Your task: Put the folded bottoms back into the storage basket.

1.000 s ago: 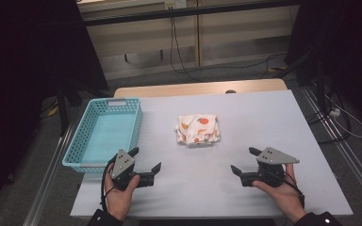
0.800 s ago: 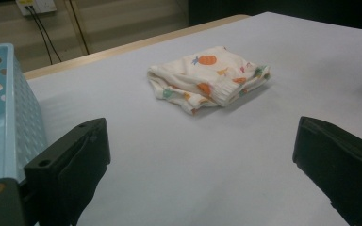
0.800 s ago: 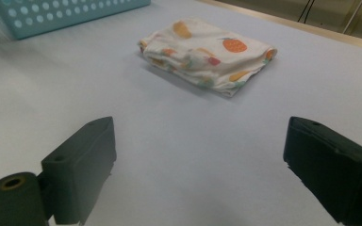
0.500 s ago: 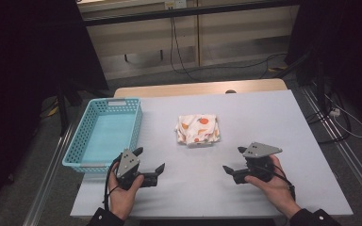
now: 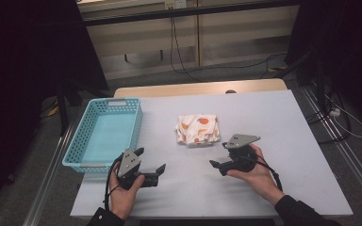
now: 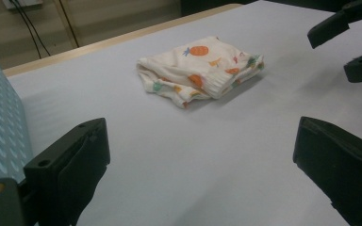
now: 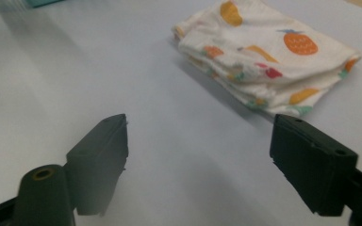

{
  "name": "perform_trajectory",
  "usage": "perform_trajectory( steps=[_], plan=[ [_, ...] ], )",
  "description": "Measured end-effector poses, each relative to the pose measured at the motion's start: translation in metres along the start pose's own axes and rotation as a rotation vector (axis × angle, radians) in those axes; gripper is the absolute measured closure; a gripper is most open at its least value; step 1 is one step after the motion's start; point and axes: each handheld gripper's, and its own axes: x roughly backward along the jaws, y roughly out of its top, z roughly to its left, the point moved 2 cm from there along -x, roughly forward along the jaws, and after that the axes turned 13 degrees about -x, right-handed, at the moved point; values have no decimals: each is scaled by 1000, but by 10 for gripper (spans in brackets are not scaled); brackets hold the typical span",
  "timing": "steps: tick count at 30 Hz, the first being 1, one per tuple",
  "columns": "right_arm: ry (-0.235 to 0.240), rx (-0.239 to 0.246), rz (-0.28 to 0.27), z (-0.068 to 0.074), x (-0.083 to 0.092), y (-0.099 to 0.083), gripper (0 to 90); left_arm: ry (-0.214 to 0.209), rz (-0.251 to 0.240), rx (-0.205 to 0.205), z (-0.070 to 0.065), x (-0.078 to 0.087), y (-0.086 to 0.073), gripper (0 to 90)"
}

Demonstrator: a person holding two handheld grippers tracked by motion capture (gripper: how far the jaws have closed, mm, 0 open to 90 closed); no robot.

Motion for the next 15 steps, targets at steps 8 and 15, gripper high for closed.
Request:
perform_trajectory(
  steps=[8, 15],
  plan=[
    [37, 10, -4, 3, -20, 15, 253, -1, 8, -2, 0, 0, -1, 42],
    [20, 60, 23, 3, -32, 29, 272, -4, 7, -5, 0, -1, -1, 42]
  ],
)
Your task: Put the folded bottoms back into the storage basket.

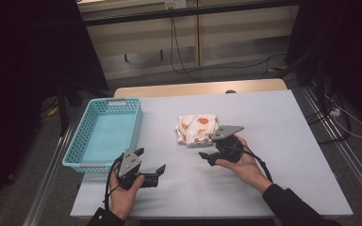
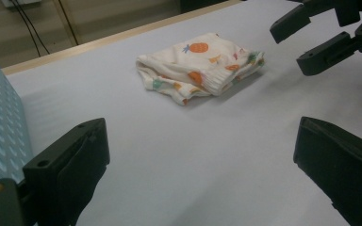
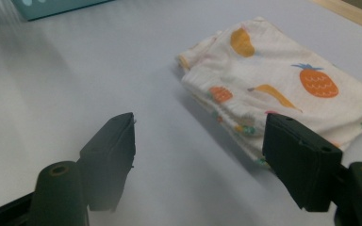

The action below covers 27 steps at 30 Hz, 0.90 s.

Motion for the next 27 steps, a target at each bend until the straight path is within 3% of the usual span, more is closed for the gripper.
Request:
perform_trajectory(
  steps=[5, 14, 18, 20, 27],
  plan=[
    [5, 13, 14, -4, -9, 7, 264, -1, 0, 2, 0, 0, 0, 42],
    [17, 57, 57, -12, -25, 18, 409, -2, 5, -2, 0, 0, 0, 42],
    [12, 71, 65, -13, -29, 22, 443, -1, 7, -4, 0, 0, 0, 42],
    [-22, 91, 84, -15, -34, 25, 449, -4, 8, -3, 0, -1, 0, 42],
    [-11, 125, 119, -17, -47, 23, 506, -3, 10, -7, 1, 0, 0, 42]
  ],
)
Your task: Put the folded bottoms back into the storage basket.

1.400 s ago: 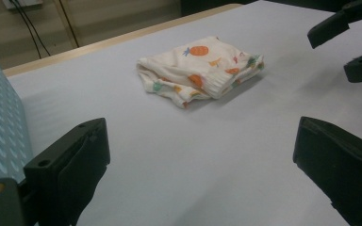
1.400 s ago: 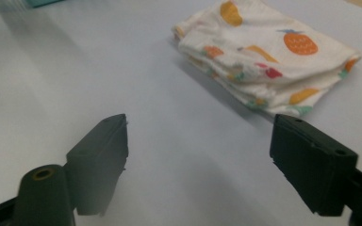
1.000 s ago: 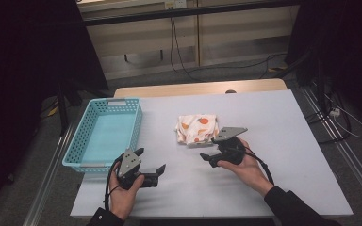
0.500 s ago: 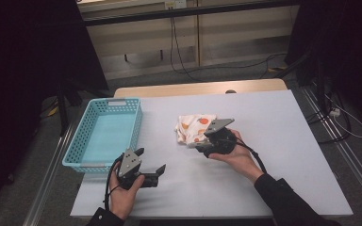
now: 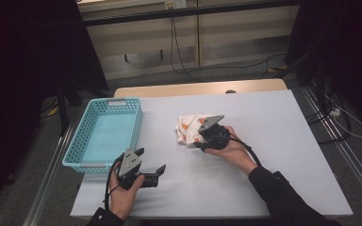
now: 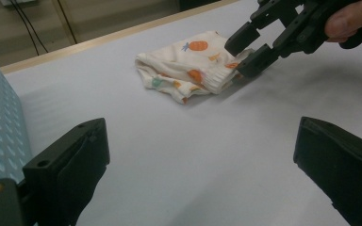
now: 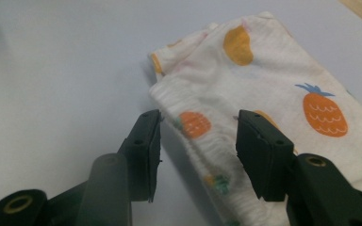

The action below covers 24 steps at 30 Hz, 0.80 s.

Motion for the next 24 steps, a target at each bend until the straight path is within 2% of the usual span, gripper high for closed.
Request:
perform_trajectory(
  steps=[8, 11, 15, 16, 19, 24],
  plan=[
    [21, 14, 47, -3, -11, -6, 483, -7, 3, -3, -1, -1, 0, 42],
    [19, 18, 59, -5, -14, -3, 541, -10, 3, -3, -1, -2, 0, 42],
    [15, 38, 83, -8, -19, -2, 548, -8, 4, -4, -1, -2, 0, 42],
    [32, 32, 85, -10, -20, -1, 556, -10, 5, -5, -1, -1, 0, 42],
    [41, 36, 87, -11, -20, -1, 565, -12, 8, -8, -1, -2, -1, 42],
    [44, 42, 90, -12, -21, 0, 666, -21, 10, -5, -2, -4, -1, 43]
  ],
)
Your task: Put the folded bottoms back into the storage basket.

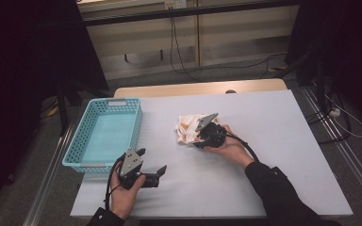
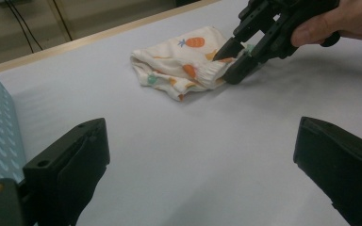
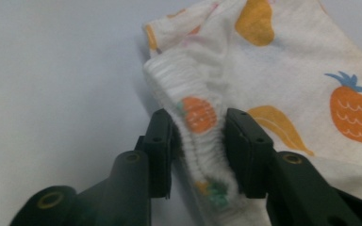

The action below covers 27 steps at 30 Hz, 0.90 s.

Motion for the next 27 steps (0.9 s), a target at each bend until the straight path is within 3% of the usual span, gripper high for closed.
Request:
perform_trajectory(
  steps=[6, 9, 18, 27],
  plan=[
    [5, 7, 16, -4, -1, 2, 734, -5, 4, -5, -1, -1, 0, 43],
    [2, 41, 35, -3, -1, 5, 737, -4, 1, -4, -1, -1, 0, 43],
    [-25, 31, 29, -3, -2, 5, 807, -11, 1, -10, -2, -3, 1, 43],
    [-14, 13, 19, -5, 0, 5, 823, -12, 4, -6, -1, -3, 0, 43]
  ],
)
